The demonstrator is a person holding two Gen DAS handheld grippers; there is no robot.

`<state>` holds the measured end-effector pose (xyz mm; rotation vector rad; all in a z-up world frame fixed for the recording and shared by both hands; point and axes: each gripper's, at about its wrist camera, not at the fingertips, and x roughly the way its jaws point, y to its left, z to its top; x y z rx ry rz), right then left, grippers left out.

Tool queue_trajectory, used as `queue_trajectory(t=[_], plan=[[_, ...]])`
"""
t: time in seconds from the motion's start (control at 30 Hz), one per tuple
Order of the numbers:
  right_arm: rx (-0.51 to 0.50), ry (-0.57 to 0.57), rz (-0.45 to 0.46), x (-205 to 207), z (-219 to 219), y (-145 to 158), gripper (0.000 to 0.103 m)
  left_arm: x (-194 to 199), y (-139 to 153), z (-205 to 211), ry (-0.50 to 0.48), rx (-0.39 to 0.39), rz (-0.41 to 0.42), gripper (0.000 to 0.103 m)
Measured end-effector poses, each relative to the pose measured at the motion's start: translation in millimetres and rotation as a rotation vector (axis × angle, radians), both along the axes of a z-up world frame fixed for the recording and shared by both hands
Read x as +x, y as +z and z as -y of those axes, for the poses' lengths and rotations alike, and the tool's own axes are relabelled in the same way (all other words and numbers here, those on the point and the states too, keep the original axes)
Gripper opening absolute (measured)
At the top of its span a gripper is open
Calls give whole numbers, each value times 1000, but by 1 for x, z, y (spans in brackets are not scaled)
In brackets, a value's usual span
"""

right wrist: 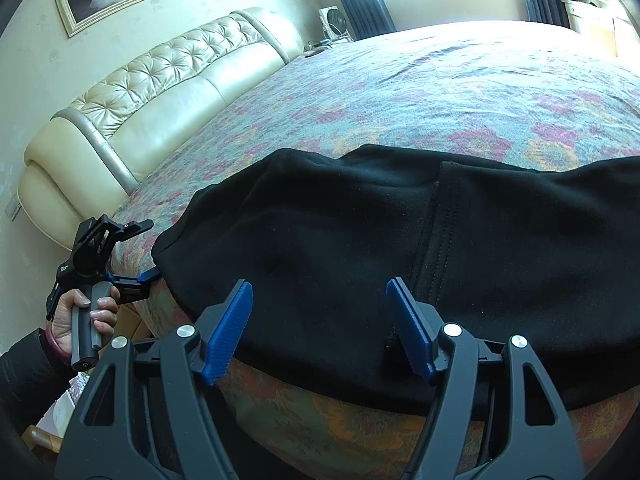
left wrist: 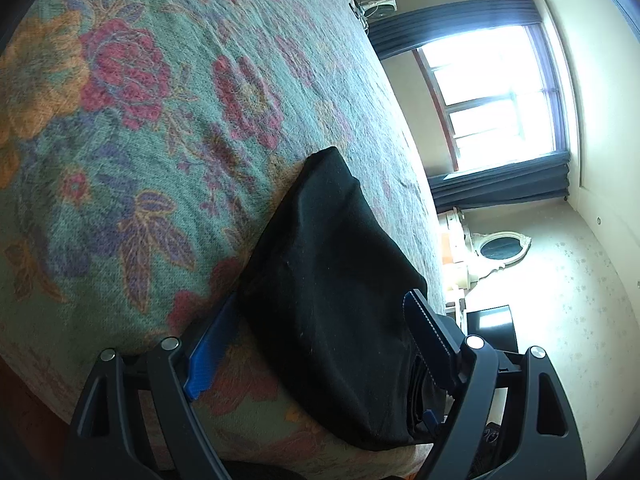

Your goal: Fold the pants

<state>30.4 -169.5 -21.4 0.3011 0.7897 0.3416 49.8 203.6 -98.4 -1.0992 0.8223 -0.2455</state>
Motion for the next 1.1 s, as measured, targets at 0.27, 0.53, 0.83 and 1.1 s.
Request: queue_trajectory(t=[0.27, 0.53, 0.83, 1.1], plan=[[6, 1, -9, -1, 1, -6, 70, 6, -1, 0, 28, -54, -16, 88], [9, 6, -20, -6, 0, -12, 70, -3, -14, -9, 90, -24, -133, 16], [15, -14, -15, -9, 10, -9, 70, -1, 31, 7, 47, 124, -11, 13], [29, -40, 2, -13, 22, 1, 70, 7, 102, 65, -79, 306, 182, 13]])
